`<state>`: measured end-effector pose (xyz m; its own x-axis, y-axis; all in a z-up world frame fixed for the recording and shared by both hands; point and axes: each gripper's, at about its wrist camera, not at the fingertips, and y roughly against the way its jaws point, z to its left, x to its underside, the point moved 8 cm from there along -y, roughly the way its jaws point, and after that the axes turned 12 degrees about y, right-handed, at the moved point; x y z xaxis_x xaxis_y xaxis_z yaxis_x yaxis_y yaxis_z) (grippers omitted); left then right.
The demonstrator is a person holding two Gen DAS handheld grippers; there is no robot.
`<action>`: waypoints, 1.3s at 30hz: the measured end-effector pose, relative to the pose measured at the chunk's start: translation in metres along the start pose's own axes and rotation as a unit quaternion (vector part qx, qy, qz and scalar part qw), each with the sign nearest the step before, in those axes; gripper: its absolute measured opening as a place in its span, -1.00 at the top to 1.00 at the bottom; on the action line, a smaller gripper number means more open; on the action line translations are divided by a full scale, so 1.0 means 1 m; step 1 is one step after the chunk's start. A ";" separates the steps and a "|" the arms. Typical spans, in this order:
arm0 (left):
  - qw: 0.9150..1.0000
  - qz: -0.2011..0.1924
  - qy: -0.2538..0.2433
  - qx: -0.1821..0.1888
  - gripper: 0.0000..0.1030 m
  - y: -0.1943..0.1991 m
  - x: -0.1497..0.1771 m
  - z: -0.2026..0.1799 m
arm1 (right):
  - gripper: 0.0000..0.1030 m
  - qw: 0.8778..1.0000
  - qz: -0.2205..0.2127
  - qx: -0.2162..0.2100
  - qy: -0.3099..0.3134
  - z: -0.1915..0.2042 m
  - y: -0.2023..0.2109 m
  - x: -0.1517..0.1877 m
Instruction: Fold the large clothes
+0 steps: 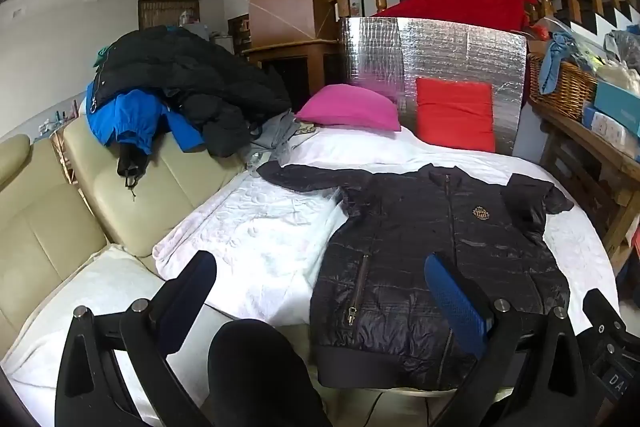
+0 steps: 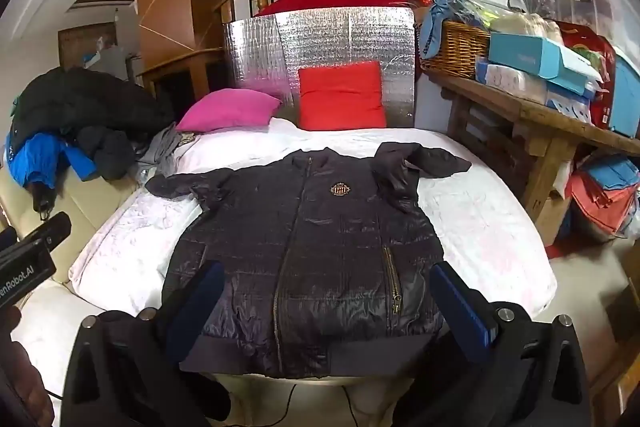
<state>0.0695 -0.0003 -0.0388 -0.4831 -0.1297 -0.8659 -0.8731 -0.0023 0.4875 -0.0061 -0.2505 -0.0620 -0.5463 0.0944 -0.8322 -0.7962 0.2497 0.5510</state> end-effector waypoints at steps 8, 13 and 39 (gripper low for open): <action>1.000 0.001 0.010 0.005 -1.00 0.000 0.001 0.005 | -1.00 0.999 -0.034 0.001 0.006 0.006 0.010 -0.010; 1.000 -0.012 0.012 0.002 -1.00 0.004 0.001 0.007 | -1.00 0.999 -0.036 0.000 0.005 0.005 0.010 -0.010; 1.000 -0.013 0.014 -0.001 -1.00 0.007 -0.006 0.007 | -1.00 1.000 -0.028 -0.007 -0.001 0.003 0.005 -0.006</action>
<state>0.0661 0.0078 -0.0313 -0.4576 -0.1573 -0.8751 -0.8855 -0.0085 0.4645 -0.0062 -0.2472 -0.0540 -0.5012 0.0823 -0.8614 -0.8285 0.2418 0.5051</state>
